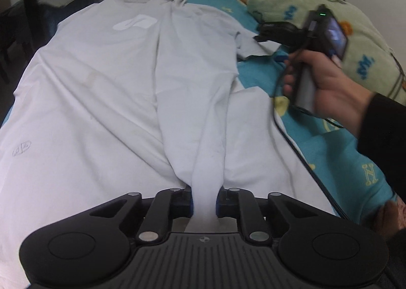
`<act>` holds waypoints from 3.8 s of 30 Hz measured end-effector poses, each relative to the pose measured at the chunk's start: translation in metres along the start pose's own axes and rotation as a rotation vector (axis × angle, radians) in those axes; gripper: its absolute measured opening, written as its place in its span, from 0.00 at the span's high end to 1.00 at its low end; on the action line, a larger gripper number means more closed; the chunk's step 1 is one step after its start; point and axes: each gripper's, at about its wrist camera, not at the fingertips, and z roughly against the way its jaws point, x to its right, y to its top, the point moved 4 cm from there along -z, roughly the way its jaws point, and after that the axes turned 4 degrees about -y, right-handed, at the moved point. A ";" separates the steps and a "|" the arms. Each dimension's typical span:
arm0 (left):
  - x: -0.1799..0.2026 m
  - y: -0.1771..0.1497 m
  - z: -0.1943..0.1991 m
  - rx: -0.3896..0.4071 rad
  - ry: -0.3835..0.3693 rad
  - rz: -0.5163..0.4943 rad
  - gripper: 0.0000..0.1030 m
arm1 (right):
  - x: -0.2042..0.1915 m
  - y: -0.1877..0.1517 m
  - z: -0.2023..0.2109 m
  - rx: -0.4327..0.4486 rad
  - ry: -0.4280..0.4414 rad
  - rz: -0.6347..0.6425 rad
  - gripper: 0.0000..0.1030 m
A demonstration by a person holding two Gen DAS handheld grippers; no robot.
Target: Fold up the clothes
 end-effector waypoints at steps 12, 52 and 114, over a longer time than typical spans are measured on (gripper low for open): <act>0.027 0.015 0.031 0.127 -0.124 -0.074 0.96 | -0.045 0.083 0.035 0.248 0.033 0.197 0.94; -0.154 0.140 0.052 0.336 0.219 0.383 0.17 | -0.374 0.030 -0.010 0.224 0.071 0.778 0.94; 0.120 -0.006 -0.022 -0.097 -0.151 -0.413 0.46 | 0.034 -0.058 0.269 -0.121 0.300 -0.141 0.20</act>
